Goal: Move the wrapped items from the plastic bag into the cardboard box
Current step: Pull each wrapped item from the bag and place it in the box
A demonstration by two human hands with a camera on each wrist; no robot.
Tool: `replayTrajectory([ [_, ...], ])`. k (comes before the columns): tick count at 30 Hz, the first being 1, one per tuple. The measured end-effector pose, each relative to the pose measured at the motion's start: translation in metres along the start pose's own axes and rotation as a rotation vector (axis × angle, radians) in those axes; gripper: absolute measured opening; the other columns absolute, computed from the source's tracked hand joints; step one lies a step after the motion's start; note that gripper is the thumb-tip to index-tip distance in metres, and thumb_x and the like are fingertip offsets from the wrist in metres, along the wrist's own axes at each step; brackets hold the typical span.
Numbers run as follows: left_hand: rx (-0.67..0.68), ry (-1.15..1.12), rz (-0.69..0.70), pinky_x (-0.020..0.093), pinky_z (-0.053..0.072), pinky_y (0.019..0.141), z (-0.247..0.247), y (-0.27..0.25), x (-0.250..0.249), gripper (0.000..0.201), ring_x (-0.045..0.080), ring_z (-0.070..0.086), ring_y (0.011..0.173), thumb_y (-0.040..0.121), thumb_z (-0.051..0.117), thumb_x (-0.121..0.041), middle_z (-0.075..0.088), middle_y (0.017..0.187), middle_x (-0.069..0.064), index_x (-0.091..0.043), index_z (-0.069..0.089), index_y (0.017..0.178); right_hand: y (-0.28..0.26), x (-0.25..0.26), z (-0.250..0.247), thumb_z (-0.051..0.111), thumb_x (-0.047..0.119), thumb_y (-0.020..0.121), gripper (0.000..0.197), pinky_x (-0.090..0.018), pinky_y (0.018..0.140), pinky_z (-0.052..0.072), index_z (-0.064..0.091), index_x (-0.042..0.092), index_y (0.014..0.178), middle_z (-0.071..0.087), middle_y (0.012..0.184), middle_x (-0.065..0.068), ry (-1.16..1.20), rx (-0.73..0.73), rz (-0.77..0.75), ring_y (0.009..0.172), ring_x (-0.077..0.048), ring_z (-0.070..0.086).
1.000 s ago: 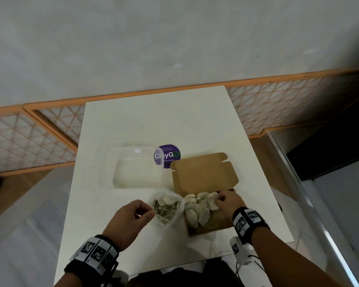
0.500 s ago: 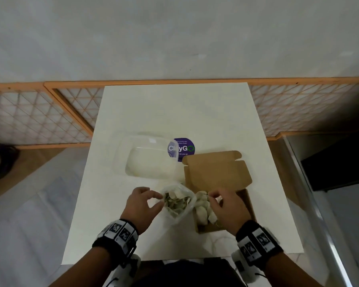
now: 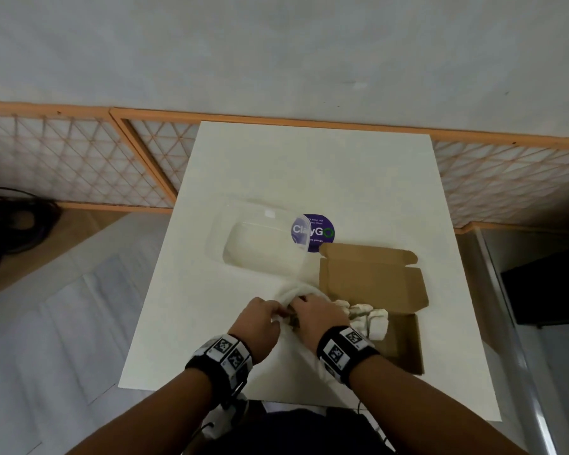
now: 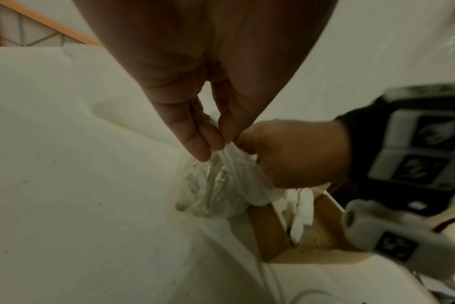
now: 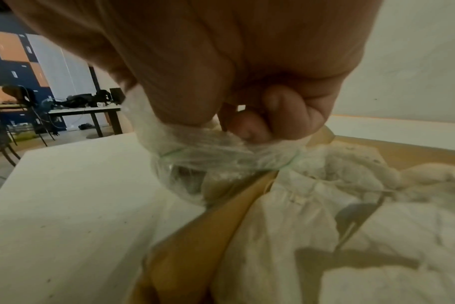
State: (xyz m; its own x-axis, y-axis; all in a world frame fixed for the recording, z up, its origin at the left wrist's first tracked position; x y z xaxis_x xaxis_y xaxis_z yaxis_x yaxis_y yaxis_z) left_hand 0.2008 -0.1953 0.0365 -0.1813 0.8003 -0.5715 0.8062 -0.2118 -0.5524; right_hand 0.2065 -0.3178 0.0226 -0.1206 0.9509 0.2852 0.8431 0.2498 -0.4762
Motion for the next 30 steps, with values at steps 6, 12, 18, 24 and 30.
replayTrajectory([
  [6, -0.046, -0.045, 0.037, 0.016, 0.041, 0.081, -0.014, -0.012, -0.003, 0.034, 0.01, 0.059, 0.093, 0.096, 0.056, -0.022, 0.055, 0.113, -0.005, -0.032, 0.071, 0.125, 0.004, 0.002, -0.008, 0.053, 0.026, 0.098, 0.02, -0.037, 0.091, 0.054, 0.067, 0.026, 0.112, 0.068, 0.117, 0.0, 0.028, 0.07, -0.022, 0.11, -0.025, 0.065],
  [12, -0.083, -0.04, -0.017, 0.015, 0.042, 0.072, -0.032, -0.012, 0.02, 0.031, 0.012, 0.063, 0.09, 0.096, 0.058, -0.025, 0.056, 0.113, -0.001, -0.032, 0.069, 0.125, -0.023, -0.009, -0.045, 0.06, 0.041, 0.1, 0.016, -0.023, 0.071, 0.039, 0.07, 0.029, 0.097, 0.058, 0.095, 0.01, 0.277, -0.157, -0.046, 0.087, -0.011, 0.056],
  [18, -0.058, -0.027, -0.042, 0.018, 0.049, 0.066, -0.035, -0.012, 0.033, 0.028, 0.012, 0.065, 0.083, 0.093, 0.059, -0.024, 0.053, 0.106, -0.004, -0.04, 0.073, 0.111, -0.024, -0.016, -0.045, 0.069, 0.035, 0.095, 0.016, -0.029, 0.071, 0.051, 0.057, 0.035, 0.085, 0.064, 0.086, 0.011, 0.549, -0.122, 0.002, 0.081, -0.007, 0.063],
  [24, -0.061, 0.03, -0.079, 0.034, 0.054, 0.093, -0.036, -0.016, 0.045, 0.029, 0.016, 0.065, 0.098, 0.092, 0.067, -0.04, 0.052, 0.118, -0.001, -0.035, 0.068, 0.12, -0.017, -0.001, -0.037, 0.065, 0.028, 0.098, 0.008, -0.035, 0.077, 0.06, 0.066, 0.025, 0.091, 0.072, 0.087, 0.003, 0.619, -0.082, -0.03, 0.081, -0.012, 0.07],
  [30, -0.262, 0.064, 0.043, 0.036, 0.041, 0.113, -0.052, -0.025, 0.029, 0.042, 0.02, 0.045, 0.133, 0.087, 0.073, -0.049, 0.045, 0.144, -0.003, -0.035, 0.066, 0.126, -0.008, 0.008, -0.031, 0.064, 0.026, 0.098, 0.008, -0.035, 0.078, 0.059, 0.07, 0.024, 0.093, 0.073, 0.083, 0.006, 0.592, -0.07, -0.05, 0.08, -0.01, 0.07],
])
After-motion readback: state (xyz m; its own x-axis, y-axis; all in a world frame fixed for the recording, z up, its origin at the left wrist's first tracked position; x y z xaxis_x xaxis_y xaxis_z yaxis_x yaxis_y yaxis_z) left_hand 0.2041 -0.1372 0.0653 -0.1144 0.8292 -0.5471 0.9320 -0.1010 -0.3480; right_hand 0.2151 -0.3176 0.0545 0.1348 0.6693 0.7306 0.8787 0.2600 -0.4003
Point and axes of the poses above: each hand's wrist, its own y-axis towards the middle knuckle, its own z-axis out of the palm, x = y × z, the point moved 9 cm from there along y, towards the middle knuckle
